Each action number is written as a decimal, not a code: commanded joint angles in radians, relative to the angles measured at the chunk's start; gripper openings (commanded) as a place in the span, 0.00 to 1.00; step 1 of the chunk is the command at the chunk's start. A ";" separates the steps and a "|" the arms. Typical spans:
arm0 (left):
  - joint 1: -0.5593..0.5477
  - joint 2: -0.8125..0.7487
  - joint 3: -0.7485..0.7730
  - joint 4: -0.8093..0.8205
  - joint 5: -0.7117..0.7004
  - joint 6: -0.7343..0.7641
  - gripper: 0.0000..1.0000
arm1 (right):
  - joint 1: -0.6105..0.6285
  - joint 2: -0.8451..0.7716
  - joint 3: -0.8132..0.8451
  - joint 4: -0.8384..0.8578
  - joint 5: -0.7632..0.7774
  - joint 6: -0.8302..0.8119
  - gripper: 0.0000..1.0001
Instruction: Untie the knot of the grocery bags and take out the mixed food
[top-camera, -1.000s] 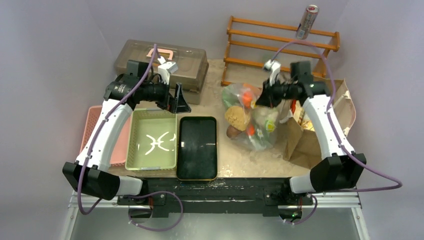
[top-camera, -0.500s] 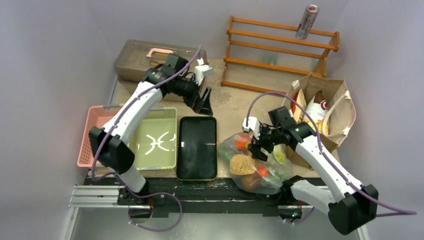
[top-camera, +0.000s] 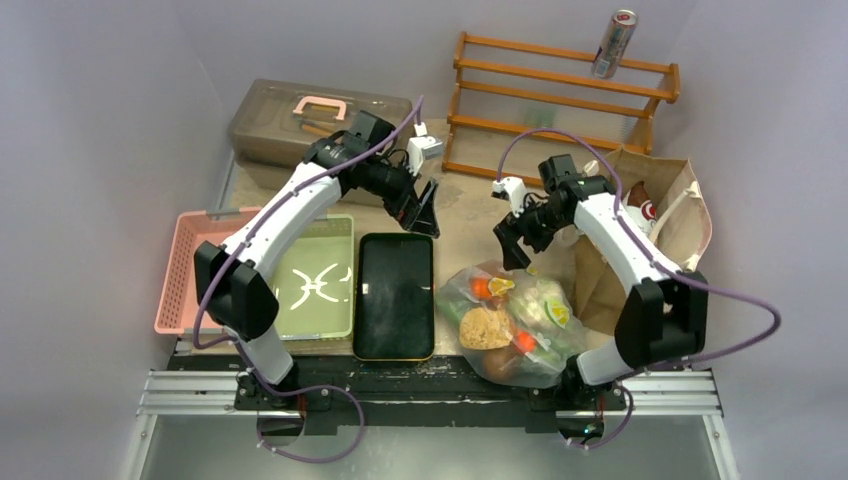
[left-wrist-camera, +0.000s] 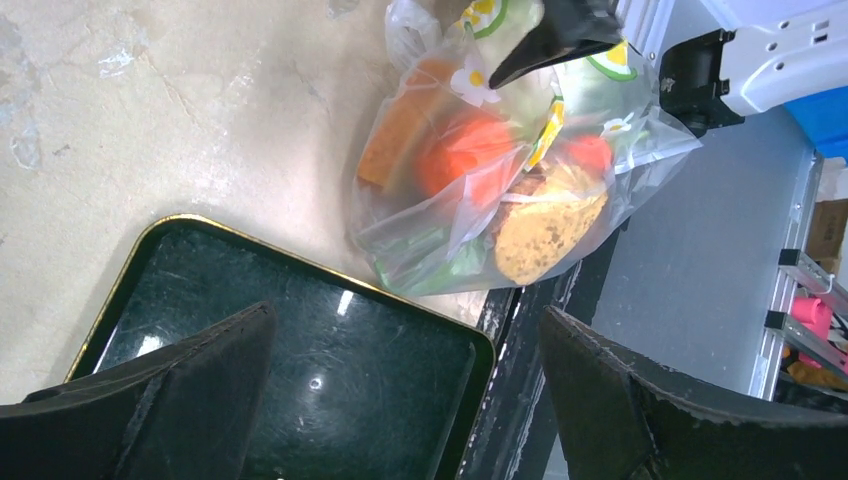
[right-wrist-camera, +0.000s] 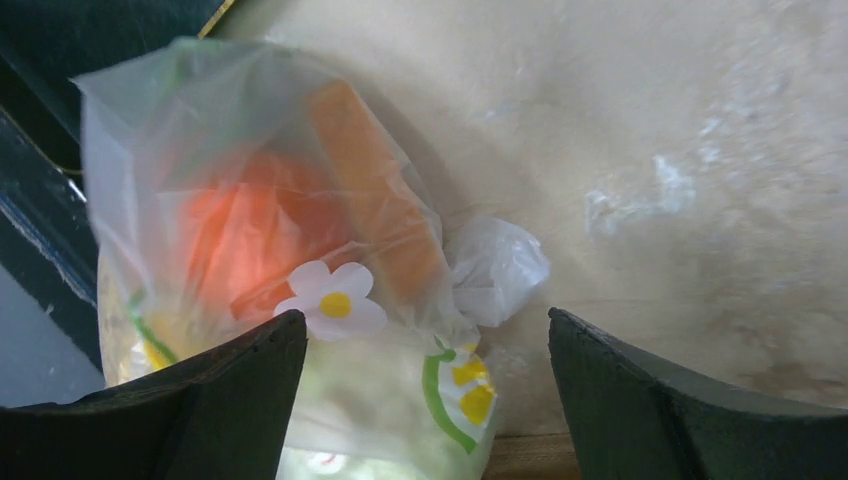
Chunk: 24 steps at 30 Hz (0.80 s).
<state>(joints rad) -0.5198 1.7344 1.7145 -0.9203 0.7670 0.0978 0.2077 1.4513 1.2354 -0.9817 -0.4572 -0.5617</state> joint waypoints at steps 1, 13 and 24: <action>-0.004 -0.115 -0.039 0.048 0.001 0.017 1.00 | 0.004 0.085 0.010 -0.051 0.033 -0.018 0.90; -0.003 -0.264 -0.126 0.065 -0.037 -0.012 1.00 | 0.009 0.367 0.016 -0.197 -0.139 -0.107 0.71; 0.005 -0.308 -0.135 0.047 -0.064 -0.021 1.00 | -0.017 0.208 0.375 -0.363 -0.137 -0.072 0.00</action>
<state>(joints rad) -0.5194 1.4784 1.5883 -0.8867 0.7090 0.0895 0.2062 1.8065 1.3918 -1.2819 -0.5854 -0.6765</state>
